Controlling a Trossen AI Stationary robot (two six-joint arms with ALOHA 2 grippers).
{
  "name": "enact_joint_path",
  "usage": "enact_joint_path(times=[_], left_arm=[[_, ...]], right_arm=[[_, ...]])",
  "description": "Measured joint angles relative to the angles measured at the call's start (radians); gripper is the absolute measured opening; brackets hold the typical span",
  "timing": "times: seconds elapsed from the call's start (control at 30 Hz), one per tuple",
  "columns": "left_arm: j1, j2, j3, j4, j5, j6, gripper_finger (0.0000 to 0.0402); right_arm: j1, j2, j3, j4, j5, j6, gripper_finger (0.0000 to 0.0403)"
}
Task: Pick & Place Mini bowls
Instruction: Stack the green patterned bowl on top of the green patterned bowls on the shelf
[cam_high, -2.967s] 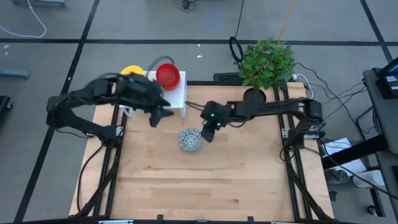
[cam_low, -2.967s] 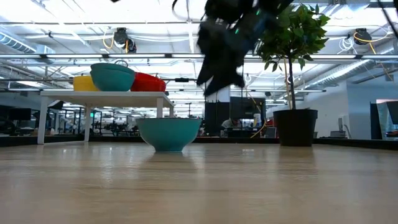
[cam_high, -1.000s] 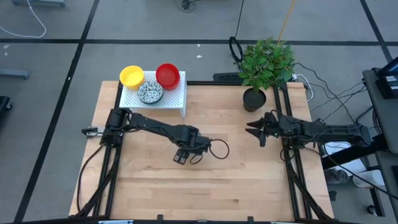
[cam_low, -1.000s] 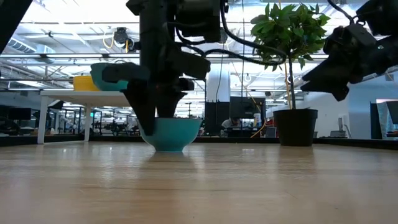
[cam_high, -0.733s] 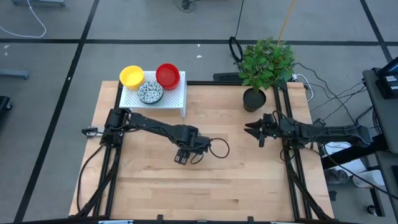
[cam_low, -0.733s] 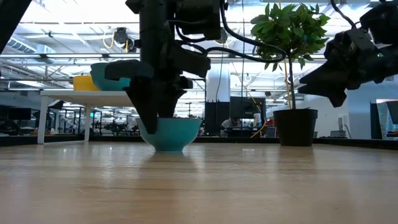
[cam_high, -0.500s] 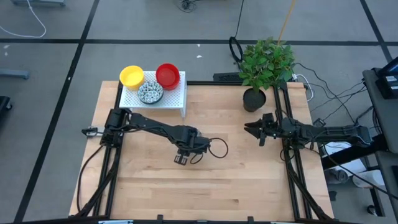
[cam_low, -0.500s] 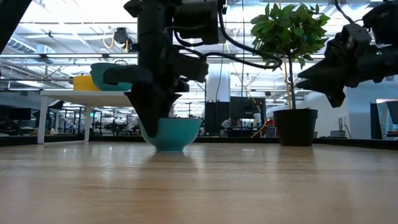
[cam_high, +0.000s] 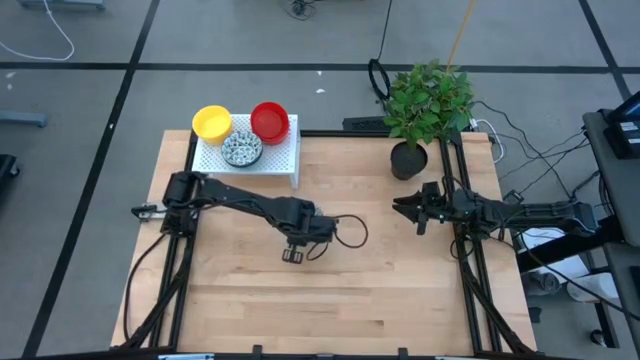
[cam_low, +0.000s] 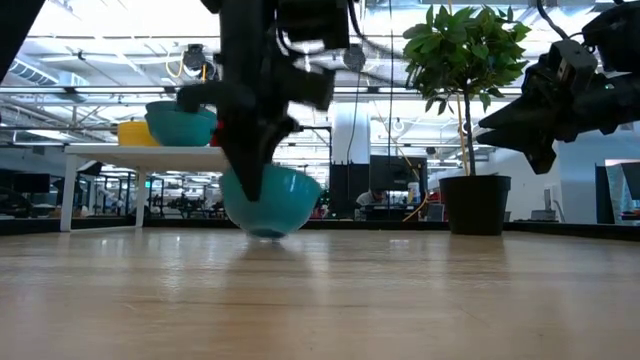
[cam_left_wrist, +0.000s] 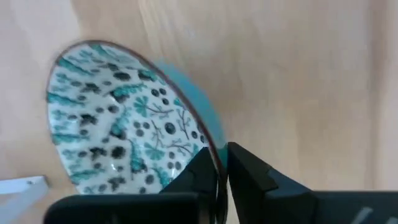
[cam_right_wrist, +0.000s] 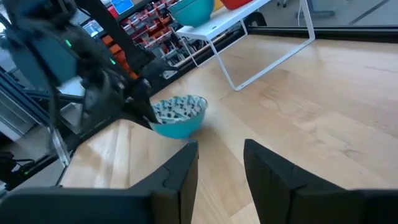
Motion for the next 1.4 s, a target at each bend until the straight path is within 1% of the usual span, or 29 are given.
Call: enact_joint_path(times=[0.1, 0.2, 0.3, 0.4, 0.47, 0.63, 0.73, 0.9, 1.0, 1.13, 1.2, 1.27, 1.4], left_arm=[[0.010, -0.042, 0.024, -0.001, 0.006, -0.005, 0.0024], [0.037, -0.100, 0.034, 0.000, 0.000, -0.021, 0.0012], [0.072, -0.172, 0.036, -0.001, -0.004, -0.048, 0.0021], [0.111, -0.256, 0.036, 0.002, -0.017, -0.064, 0.0037], [0.136, -0.310, 0.036, 0.009, -0.047, -0.058, 0.0036], [0.229, -0.449, 0.038, 0.018, -0.146, -0.053, 0.0012], [0.307, -0.504, 0.038, -0.013, -0.181, -0.089, 0.0014], [0.435, -0.556, 0.038, -0.110, -0.223, -0.125, 0.0039], [0.493, -0.563, 0.038, -0.171, -0.226, -0.129, 0.0030], [0.558, -0.560, 0.037, -0.318, -0.209, -0.147, 0.0012], [0.577, -0.554, 0.031, -0.349, -0.164, -0.159, 0.0012], [0.586, -0.547, 0.023, -0.363, -0.134, -0.162, 0.0021], [0.585, -0.552, 0.023, -0.372, -0.130, -0.160, 0.0035]], right_arm=[[0.000, 0.001, 0.000, -0.001, -0.007, 0.012, 0.0116], [0.000, 0.002, 0.000, 0.005, -0.032, 0.063, 0.0116], [-0.001, 0.002, -0.001, 0.004, -0.029, 0.092, 0.0116], [-0.001, 0.002, -0.001, 0.004, -0.030, 0.062, 0.0116], [-0.001, 0.002, -0.002, 0.004, -0.030, 0.036, 0.0116], [-0.001, 0.002, -0.002, -0.002, -0.030, 0.005, 0.0116], [-0.001, 0.002, -0.002, -0.003, -0.030, 0.004, 0.0116], [-0.001, 0.002, -0.002, -0.003, -0.030, 0.006, 0.0116], [-0.001, 0.002, -0.002, -0.003, -0.030, 0.005, 0.0116], [-0.001, 0.002, -0.002, -0.003, -0.030, 0.007, 0.0116], [-0.001, 0.002, -0.002, -0.003, -0.030, 0.007, 0.0116], [-0.001, 0.002, -0.002, -0.003, -0.030, 0.007, 0.0116], [-0.001, 0.002, -0.002, -0.003, -0.030, 0.007, 0.0116]])
